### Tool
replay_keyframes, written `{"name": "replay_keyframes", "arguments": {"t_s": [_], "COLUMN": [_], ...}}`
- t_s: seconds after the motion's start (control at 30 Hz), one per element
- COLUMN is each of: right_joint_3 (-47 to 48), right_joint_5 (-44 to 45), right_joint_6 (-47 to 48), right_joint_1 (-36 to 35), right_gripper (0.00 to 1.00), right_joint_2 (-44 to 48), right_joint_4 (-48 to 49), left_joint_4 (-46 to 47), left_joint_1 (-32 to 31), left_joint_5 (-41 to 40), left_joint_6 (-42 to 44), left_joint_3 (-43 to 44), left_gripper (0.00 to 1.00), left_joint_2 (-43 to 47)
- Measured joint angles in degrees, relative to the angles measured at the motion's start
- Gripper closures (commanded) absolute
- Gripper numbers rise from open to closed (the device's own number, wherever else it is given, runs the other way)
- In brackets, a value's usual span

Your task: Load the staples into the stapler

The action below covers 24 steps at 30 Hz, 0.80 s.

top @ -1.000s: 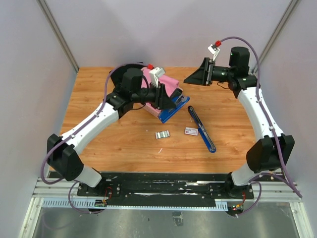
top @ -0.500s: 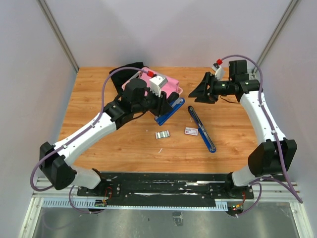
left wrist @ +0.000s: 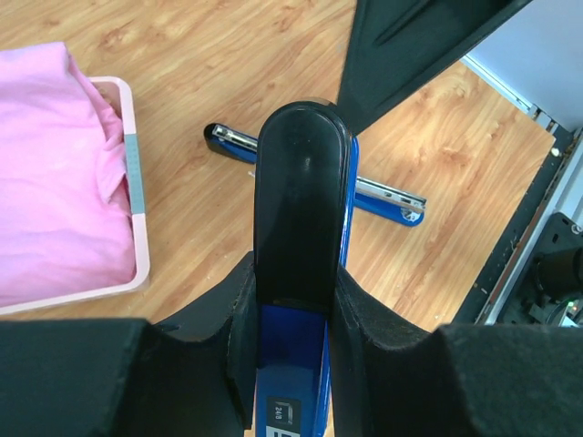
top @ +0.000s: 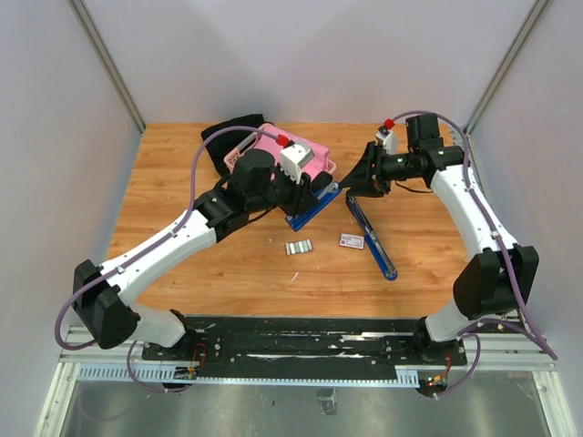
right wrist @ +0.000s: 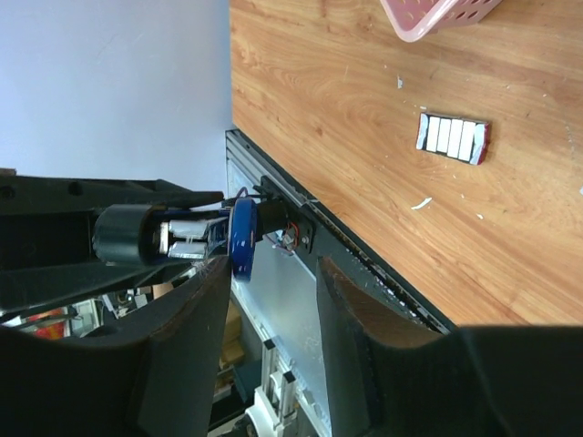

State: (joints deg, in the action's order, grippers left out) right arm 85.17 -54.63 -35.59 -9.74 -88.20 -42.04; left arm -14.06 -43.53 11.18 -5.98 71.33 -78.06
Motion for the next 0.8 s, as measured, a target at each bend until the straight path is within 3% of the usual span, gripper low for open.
{"name": "replay_keyframes", "arguments": {"t_s": [0.3, 0.8], "right_joint_3": [0.15, -0.31], "right_joint_5": [-1.95, -3.67], "right_joint_6": [-1.36, -5.68], "right_joint_1": [-1.62, -1.79], "right_gripper": [0.68, 0.73], "right_joint_2": [-3.02, -4.09], "right_joint_4": [0.85, 4.04], "left_joint_4": [-1.22, -1.36], "left_joint_1": [-0.5, -0.87], "left_joint_5": [-1.44, -3.61], "left_joint_6": [0.48, 1.75], "left_joint_3": [-0.07, -0.07], "left_gripper": [1.0, 1.0], "left_joint_2": [0.0, 0.0]}}
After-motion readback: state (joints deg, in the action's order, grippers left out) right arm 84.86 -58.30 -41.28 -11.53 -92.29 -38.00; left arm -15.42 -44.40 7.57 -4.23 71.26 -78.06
